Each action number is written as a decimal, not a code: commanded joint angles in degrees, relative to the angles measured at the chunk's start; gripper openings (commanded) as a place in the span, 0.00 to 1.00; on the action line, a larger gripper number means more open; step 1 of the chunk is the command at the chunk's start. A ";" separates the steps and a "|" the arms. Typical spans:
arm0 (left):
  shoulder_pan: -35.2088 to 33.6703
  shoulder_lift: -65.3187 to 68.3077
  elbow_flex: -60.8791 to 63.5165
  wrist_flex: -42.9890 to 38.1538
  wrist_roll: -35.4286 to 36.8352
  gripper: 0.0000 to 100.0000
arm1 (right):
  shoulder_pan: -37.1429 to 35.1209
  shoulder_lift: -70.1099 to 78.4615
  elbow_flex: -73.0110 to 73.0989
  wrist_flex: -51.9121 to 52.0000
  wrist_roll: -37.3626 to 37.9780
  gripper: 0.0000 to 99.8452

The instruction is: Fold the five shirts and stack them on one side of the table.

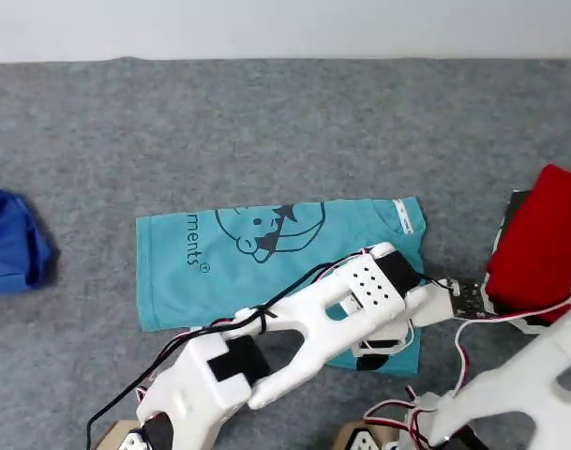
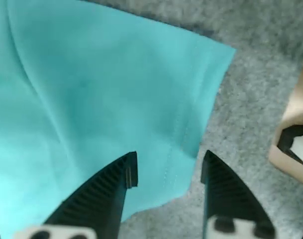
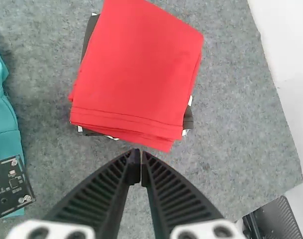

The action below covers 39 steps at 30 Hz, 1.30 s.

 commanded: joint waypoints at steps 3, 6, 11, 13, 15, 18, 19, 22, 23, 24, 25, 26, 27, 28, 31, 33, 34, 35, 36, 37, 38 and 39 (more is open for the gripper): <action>-0.09 1.67 -2.51 0.70 0.09 0.21 | 0.31 -1.54 -2.64 0.92 0.26 0.01; -0.09 3.78 -2.51 0.62 0.09 0.21 | 0.31 -1.54 -2.64 0.92 0.26 0.01; -1.23 6.59 -3.82 0.09 0.53 0.21 | 0.31 -1.54 -2.64 0.92 0.26 0.01; -1.32 6.86 -4.70 0.00 0.79 0.21 | 0.31 -1.54 -2.64 0.92 0.26 0.01; -0.97 7.65 -5.14 -0.26 2.64 0.19 | 0.31 -1.54 -2.64 0.92 0.26 0.01; 0.00 8.44 -5.93 -0.97 3.34 0.11 | 0.48 -1.54 -2.64 0.92 0.26 0.01; 0.18 8.53 -6.29 -0.97 3.34 0.08 | 0.48 -1.54 -2.64 0.92 0.26 0.01; 1.93 8.26 -6.90 -0.88 3.25 0.01 | 0.57 -1.54 -2.64 0.92 0.26 0.01; 2.46 8.00 -7.43 -0.35 3.25 0.01 | 0.57 -1.54 -2.64 0.92 0.26 0.01; 2.73 7.74 -8.04 0.35 3.25 0.01 | 0.57 -1.54 -2.64 0.92 0.26 0.01; 2.99 7.38 -8.66 0.79 3.34 0.01 | 0.57 -1.54 -2.64 0.92 0.26 0.01; 2.99 7.03 -9.45 1.05 3.43 0.01 | 0.57 -1.54 -2.64 0.92 0.26 0.01; 2.90 6.68 -10.24 1.32 3.52 0.01 | 0.57 -1.54 -2.64 0.92 0.26 0.01; 2.55 6.42 -11.03 1.85 3.60 0.01 | 0.57 -1.54 -2.64 0.92 0.26 0.01; 0.26 6.24 -14.20 3.52 3.43 0.01 | 0.48 -2.77 -2.64 0.92 0.26 0.01; -1.93 6.68 -16.75 4.48 3.34 0.01 | 0.31 -3.82 -2.55 0.92 0.26 0.01; -3.25 6.68 -17.71 4.66 3.34 0.01 | 0.31 -4.09 -2.55 0.92 0.26 0.01; -4.40 6.68 -18.59 4.66 3.34 0.01 | 0.31 -4.26 -2.55 0.92 0.26 0.01; -5.71 6.68 -19.30 4.57 3.34 0.01 | 0.31 -4.35 -2.46 0.92 0.26 0.01; -6.77 6.68 -19.82 4.40 3.34 0.01 | 0.31 -4.44 -2.37 0.92 0.26 0.01; -7.82 6.77 -20.44 4.31 3.34 0.01 | 0.40 -4.44 -2.37 0.92 0.26 0.01; -8.70 6.77 -20.88 4.31 3.34 0.01 | 0.40 -4.53 -2.37 0.92 0.26 0.01</action>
